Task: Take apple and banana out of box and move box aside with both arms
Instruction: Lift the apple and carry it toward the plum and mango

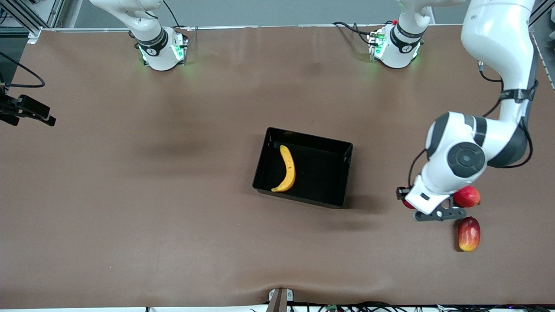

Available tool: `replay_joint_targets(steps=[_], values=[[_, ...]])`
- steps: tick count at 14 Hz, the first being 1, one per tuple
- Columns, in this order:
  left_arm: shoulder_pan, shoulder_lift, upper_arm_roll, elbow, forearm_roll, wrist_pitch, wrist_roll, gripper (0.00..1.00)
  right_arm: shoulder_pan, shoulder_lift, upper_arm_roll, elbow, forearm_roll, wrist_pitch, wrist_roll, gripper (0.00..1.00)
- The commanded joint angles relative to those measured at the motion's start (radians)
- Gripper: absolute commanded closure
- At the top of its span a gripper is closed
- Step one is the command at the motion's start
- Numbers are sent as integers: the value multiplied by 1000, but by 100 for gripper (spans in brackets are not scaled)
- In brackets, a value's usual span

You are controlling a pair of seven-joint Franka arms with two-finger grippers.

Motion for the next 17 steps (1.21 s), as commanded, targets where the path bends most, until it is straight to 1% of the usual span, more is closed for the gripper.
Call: replay_joint_targets(steps=[1,4,9,17], values=[[71,50,-9,11,22,73,74,100,0,5,-1,13,-5,-4,-2,0],[132,102,-9,11,22,169,150,100,0,5,-1,13,-5,-6,-2,0],[146,153,-1,11,22,245,167,100,-1,5,-1,13,-5,-6,-2,0],[157,187,2,11,19,274,167,100,-6,6,-1,13,-5,-6,-2,0]])
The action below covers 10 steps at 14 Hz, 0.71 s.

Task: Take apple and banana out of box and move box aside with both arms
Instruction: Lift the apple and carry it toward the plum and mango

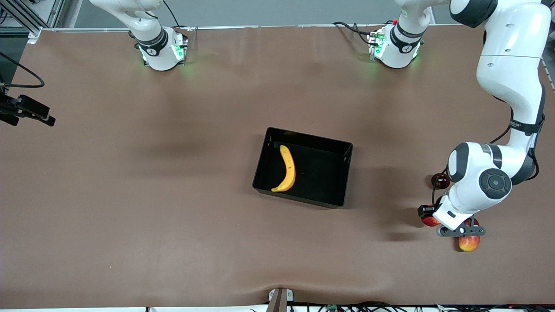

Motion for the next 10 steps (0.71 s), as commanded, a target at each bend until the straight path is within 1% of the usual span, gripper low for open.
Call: replay_joint_targets(steps=[1,10], values=[[13,19,-2,11,19,21,1,100,-5,6,1,13,-5,-6,-2,0],[22,30,-2,11,14,21,-2,100,-5,6,1,13,-5,-6,-2,0]])
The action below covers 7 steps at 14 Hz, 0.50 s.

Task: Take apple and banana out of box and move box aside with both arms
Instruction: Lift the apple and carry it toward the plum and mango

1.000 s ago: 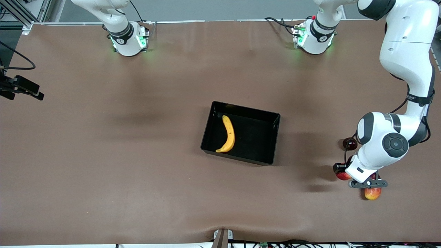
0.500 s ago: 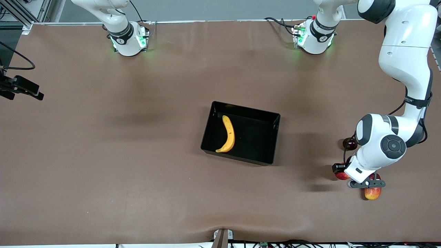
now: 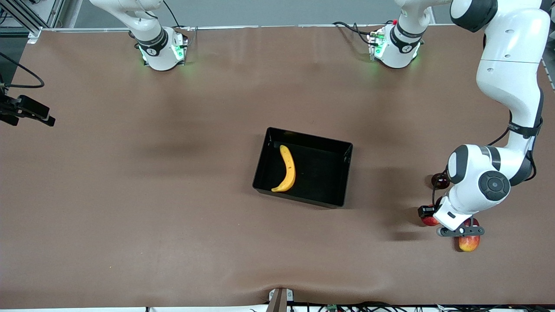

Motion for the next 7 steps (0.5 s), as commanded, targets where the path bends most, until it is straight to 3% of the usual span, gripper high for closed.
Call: replay_joint_targets(steps=[1,5,7], values=[[9,6,-4,11,14,7,-2,100,-5,5,2,13,-5,-6,-2,0],[14,14,-4,11,8,8,-7,69,-5,7,2,13,-5,-6,-2,0],[14,14,-4,11,6,8,-15,46,-5,7,2,13,-5,-6,-2,0]])
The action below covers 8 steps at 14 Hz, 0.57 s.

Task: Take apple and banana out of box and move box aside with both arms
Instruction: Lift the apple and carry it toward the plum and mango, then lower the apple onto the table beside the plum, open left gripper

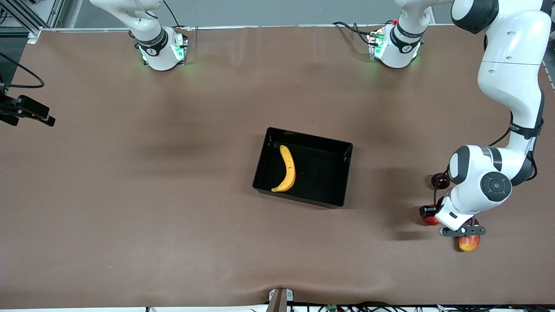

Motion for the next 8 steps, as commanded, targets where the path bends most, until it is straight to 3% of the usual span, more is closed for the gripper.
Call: replay_joint_targets(steps=[1,3,8], values=[[6,5,-4,11,6,8,-9,36,-7,6,2,13,-5,-6,-2,0],[6,5,-4,11,5,7,-10,0,-7,6,2,13,-5,-6,-2,0],[6,-18,-8,11,6,8,-17,0,-7,6,2,13,-5,-6,-2,0]])
